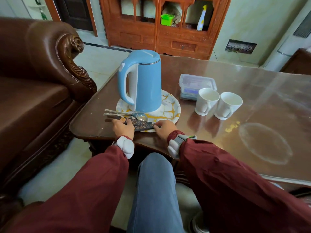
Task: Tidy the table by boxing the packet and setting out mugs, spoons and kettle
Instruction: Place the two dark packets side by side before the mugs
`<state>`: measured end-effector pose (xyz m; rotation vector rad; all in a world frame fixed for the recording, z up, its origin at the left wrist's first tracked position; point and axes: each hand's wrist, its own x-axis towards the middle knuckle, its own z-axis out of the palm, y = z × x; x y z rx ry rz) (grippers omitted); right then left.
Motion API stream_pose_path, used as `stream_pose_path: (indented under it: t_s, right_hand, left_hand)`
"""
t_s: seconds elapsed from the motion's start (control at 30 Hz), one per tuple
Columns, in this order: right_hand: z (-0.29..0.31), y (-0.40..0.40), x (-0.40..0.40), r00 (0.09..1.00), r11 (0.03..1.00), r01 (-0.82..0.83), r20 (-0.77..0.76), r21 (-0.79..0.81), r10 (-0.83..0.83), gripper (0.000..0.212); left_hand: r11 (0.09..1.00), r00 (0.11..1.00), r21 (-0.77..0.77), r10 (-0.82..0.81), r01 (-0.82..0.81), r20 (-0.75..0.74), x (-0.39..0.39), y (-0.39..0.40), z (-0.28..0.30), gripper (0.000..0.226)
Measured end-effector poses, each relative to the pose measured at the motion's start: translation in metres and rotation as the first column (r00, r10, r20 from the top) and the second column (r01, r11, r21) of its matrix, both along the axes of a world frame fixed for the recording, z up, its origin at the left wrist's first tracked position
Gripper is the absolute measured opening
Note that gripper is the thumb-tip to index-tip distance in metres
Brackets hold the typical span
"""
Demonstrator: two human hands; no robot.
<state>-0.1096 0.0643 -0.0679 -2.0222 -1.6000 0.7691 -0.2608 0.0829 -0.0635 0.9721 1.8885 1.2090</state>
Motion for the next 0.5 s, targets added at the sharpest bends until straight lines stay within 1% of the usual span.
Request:
stream_pose_path:
  t_s: [0.07,0.13,0.2,0.23,0.3,0.4,0.5]
  right_hand:
    - [0.0,-0.001,-0.001,0.998,1.0,0.026,-0.063,-0.01,-0.027,0.023]
    - [0.0,0.0,-0.004,0.977,0.995,0.091,-0.19,-0.035,-0.096,0.021]
    - [0.002,0.0,-0.004,0.91,0.976,0.203,-0.354,-0.075,-0.217,0.015]
    - [0.004,0.0,-0.003,0.869,0.963,0.256,-0.416,-0.09,-0.269,0.012]
    - [0.008,-0.002,0.003,0.798,0.936,0.339,-0.5,-0.091,-0.337,0.014]
    - [0.015,-0.004,0.014,0.718,0.894,0.443,-0.568,-0.071,-0.401,0.012]
    - [0.02,-0.008,0.035,0.699,0.848,0.529,-0.548,-0.035,-0.459,0.02]
  left_hand:
    - [0.999,0.998,0.009,-0.042,0.042,0.042,0.003,-0.003,0.002,0.021]
    - [0.997,0.995,0.023,-0.072,0.071,0.07,0.005,-0.003,0.004,0.023]
    - [0.994,0.992,0.06,-0.091,0.086,0.092,0.01,-0.006,0.009,0.024]
    - [0.993,0.99,0.084,-0.097,0.088,0.101,0.012,-0.006,0.012,0.023]
    - [0.986,0.986,0.123,-0.129,0.116,0.106,0.02,-0.007,0.017,0.022]
    - [0.975,0.976,0.145,-0.187,0.169,0.116,0.032,-0.005,0.019,0.024]
    - [0.965,0.964,0.141,-0.238,0.221,0.116,0.055,-0.004,0.019,0.026]
